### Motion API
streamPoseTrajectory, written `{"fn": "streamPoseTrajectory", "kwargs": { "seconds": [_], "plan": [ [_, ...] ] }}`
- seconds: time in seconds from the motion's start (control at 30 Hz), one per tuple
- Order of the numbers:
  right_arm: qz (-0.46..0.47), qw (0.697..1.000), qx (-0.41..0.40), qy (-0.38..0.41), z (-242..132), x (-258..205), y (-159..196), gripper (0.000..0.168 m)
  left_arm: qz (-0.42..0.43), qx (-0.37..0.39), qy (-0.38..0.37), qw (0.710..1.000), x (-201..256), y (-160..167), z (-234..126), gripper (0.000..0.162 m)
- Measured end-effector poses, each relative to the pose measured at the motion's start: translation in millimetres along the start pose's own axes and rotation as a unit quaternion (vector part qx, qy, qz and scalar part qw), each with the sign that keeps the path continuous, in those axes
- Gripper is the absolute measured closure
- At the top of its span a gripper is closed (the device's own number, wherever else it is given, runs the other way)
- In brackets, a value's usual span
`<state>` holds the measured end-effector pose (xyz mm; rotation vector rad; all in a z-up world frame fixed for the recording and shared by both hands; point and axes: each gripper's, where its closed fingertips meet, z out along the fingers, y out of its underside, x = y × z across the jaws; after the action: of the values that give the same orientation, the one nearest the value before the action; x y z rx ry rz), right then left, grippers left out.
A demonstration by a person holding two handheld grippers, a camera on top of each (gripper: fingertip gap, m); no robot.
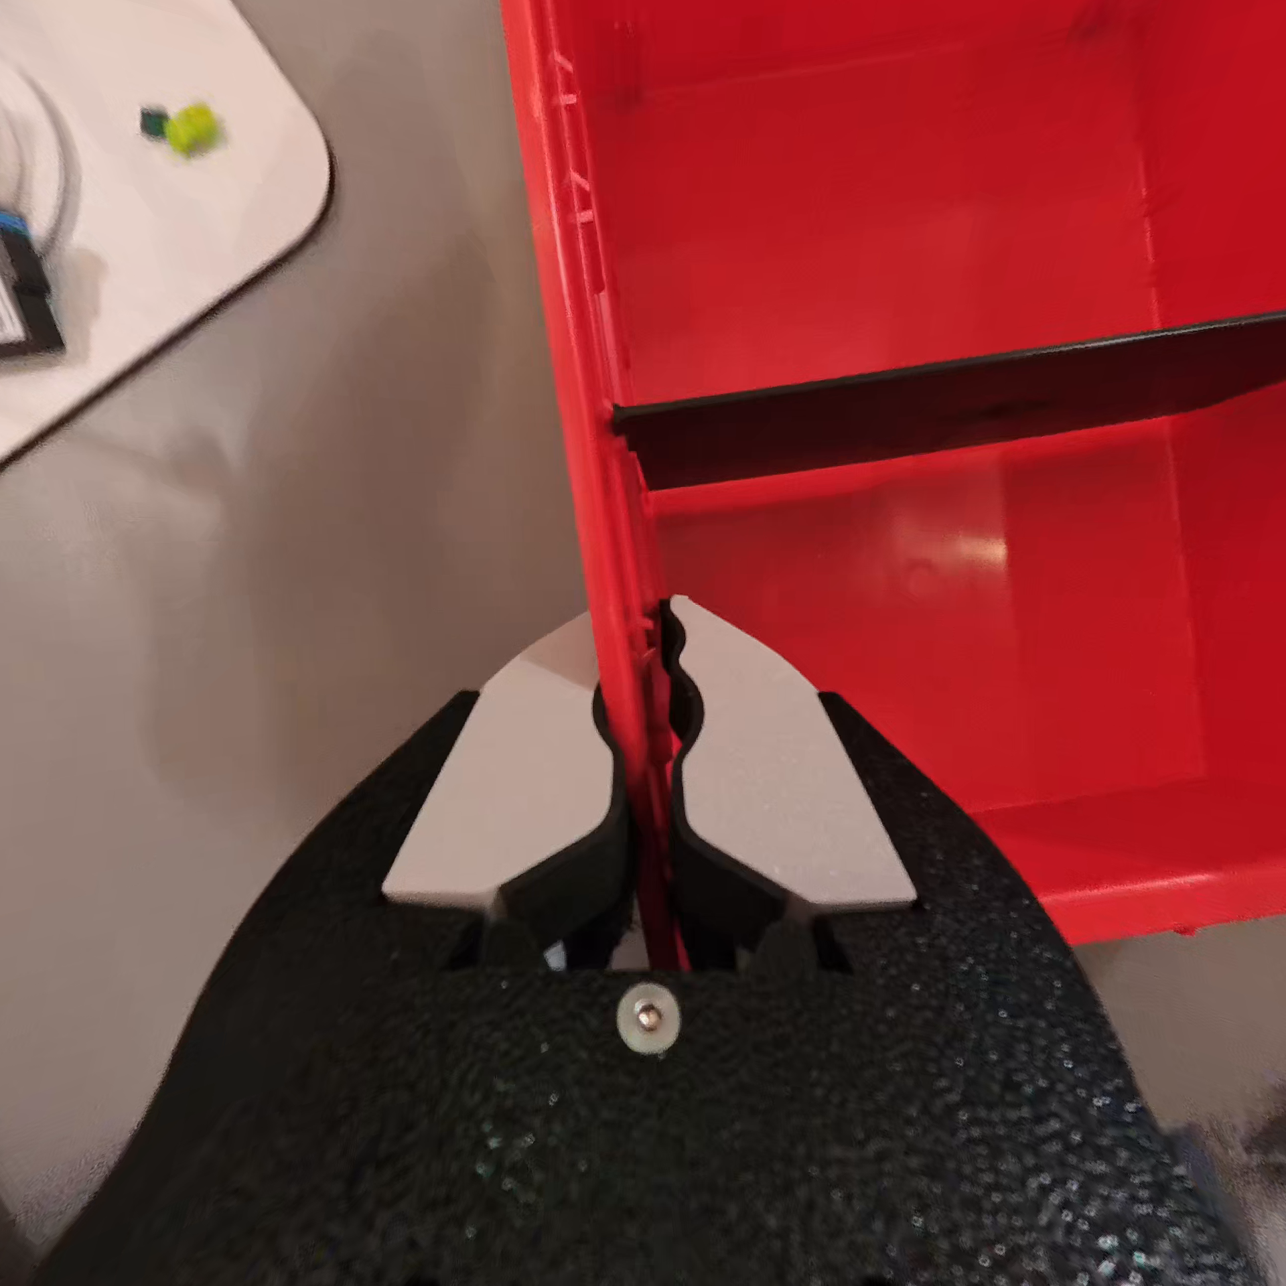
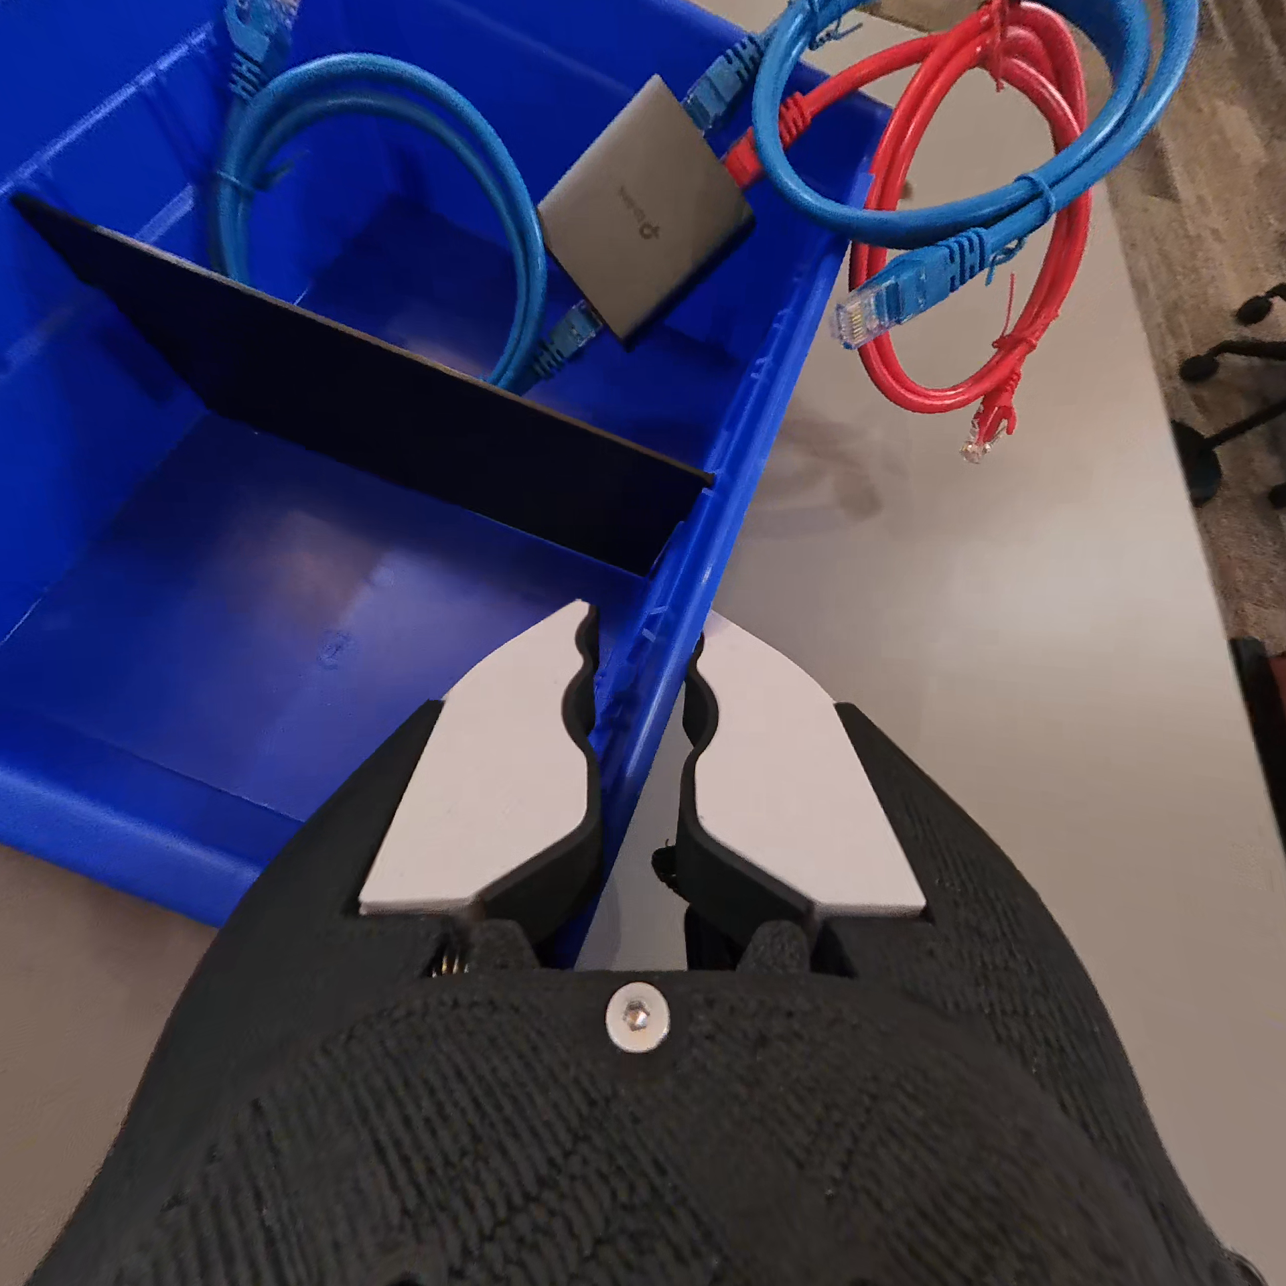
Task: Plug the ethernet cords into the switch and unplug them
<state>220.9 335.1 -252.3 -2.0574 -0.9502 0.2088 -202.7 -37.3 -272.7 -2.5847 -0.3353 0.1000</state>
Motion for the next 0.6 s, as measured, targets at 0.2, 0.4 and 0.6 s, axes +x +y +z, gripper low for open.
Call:
{"fn": "streamPoseTrajectory", "kwargs": {
  "seconds": [0.2, 0.4, 0.6],
  "plan": [
    [-0.039, 0.998, 0.024, -0.036, 0.7, -65.8, -15.5, 0.147, -0.025, 0.024, 0.012, 0.999, -10.6, 53.6, -35.4, 0.156],
    [-0.045, 0.996, 0.053, -0.05, 1.1, -121.0, -32.1, 0.157, -0.083, 0.041, 0.032, 0.995, -21.0, 98.5, -64.6, 0.156],
    [-0.049, 0.991, 0.096, -0.074, 3.3, -172.1, -50.5, 0.156, -0.112, 0.069, 0.047, 0.99, -30.1, 121.4, -92.1, 0.155]
  ]
}}
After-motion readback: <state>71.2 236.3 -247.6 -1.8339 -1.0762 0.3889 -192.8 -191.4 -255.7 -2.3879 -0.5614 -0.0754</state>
